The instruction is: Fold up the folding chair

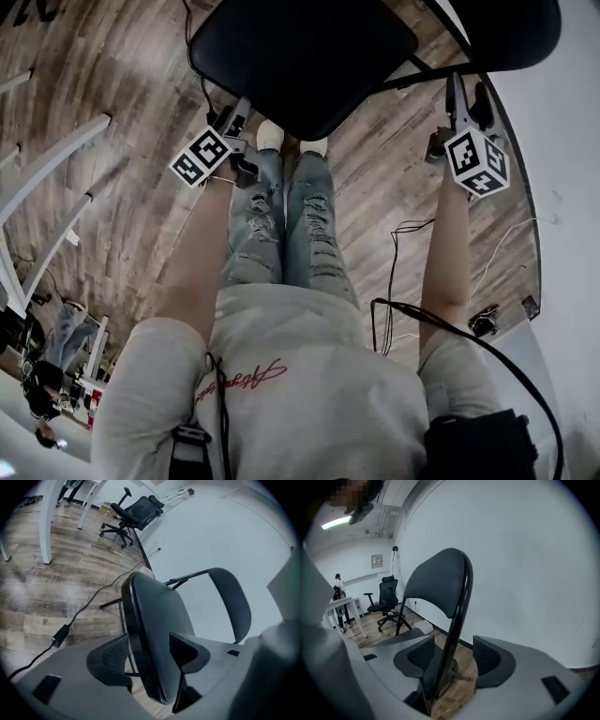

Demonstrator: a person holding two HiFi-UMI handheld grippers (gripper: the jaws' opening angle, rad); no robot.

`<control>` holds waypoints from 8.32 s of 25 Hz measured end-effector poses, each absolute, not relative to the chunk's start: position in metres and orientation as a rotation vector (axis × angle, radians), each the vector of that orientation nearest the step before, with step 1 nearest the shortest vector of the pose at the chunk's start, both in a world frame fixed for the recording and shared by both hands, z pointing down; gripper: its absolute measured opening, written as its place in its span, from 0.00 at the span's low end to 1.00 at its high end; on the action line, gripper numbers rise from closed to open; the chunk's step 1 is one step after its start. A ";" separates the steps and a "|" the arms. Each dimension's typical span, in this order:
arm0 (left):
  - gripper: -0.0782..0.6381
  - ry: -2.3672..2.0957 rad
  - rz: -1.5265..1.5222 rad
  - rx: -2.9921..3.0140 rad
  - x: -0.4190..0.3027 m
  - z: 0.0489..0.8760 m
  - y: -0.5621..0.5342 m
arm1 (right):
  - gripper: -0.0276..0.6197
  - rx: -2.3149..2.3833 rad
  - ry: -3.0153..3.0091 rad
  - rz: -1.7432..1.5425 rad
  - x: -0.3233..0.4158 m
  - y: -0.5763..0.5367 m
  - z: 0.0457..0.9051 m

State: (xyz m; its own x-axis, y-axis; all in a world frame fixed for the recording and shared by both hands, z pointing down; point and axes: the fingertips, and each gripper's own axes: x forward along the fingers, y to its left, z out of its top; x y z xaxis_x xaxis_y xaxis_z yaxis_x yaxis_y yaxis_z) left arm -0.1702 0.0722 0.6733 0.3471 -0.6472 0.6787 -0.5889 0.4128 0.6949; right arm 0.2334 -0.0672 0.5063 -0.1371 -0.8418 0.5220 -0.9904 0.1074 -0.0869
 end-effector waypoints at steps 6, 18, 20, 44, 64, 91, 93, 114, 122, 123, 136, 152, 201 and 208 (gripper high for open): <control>0.50 -1.173 -0.209 1.258 -0.164 0.709 0.069 | 0.41 1.802 -2.111 0.633 0.237 -0.087 0.540; 0.54 -0.804 -0.398 1.406 -0.127 0.706 0.042 | 0.17 1.631 -2.209 0.619 0.213 -0.123 0.555; 0.54 -0.804 -0.414 1.392 -0.125 0.705 0.043 | 0.07 1.665 -2.240 0.677 0.210 -0.126 0.552; 0.46 -1.024 -0.332 1.247 -0.053 0.555 -0.070 | 0.06 1.515 -2.449 0.791 0.261 -0.203 0.486; 0.34 -1.074 -0.356 1.367 0.018 0.491 -0.200 | 0.06 1.433 -2.462 0.960 0.302 -0.284 0.486; 0.36 -1.235 0.121 1.282 0.122 0.446 -0.327 | 0.06 1.631 -2.286 0.730 0.339 -0.332 0.439; 0.37 -1.230 0.170 1.277 0.131 0.445 -0.340 | 0.06 1.623 -2.279 0.729 0.340 -0.334 0.437; 0.39 -1.353 0.423 1.130 0.175 0.478 -0.436 | 0.06 1.574 -2.199 0.722 0.353 -0.356 0.431; 0.39 -1.356 0.471 1.054 0.193 0.466 -0.433 | 0.06 1.630 -2.213 0.781 0.360 -0.360 0.427; 0.39 -1.366 0.467 1.046 0.193 0.466 -0.433 | 0.06 1.632 -2.216 0.777 0.360 -0.360 0.426; 0.41 -1.375 0.419 1.089 0.187 0.468 -0.438 | 0.07 1.684 -2.214 0.552 0.359 -0.360 0.416; 0.53 -1.506 0.098 1.765 0.119 0.385 -0.408 | 0.40 1.821 -2.098 0.079 0.380 -0.311 0.384; 0.13 -1.236 -0.181 2.741 0.015 0.134 -0.068 | 0.07 1.727 -2.586 -0.179 0.119 -0.014 0.131; 0.13 -1.264 -0.153 2.684 0.000 0.139 -0.068 | 0.07 1.718 -2.591 -0.183 0.112 -0.008 0.129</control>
State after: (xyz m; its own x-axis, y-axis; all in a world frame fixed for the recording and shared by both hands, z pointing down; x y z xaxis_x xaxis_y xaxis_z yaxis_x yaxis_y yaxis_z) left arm 0.0002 -0.0680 0.1392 0.6353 -0.7720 -0.0201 -0.7545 -0.6260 0.1972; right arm 0.1117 -0.0078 0.1295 -0.3911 -0.9194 -0.0424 -0.9162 0.3846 0.1126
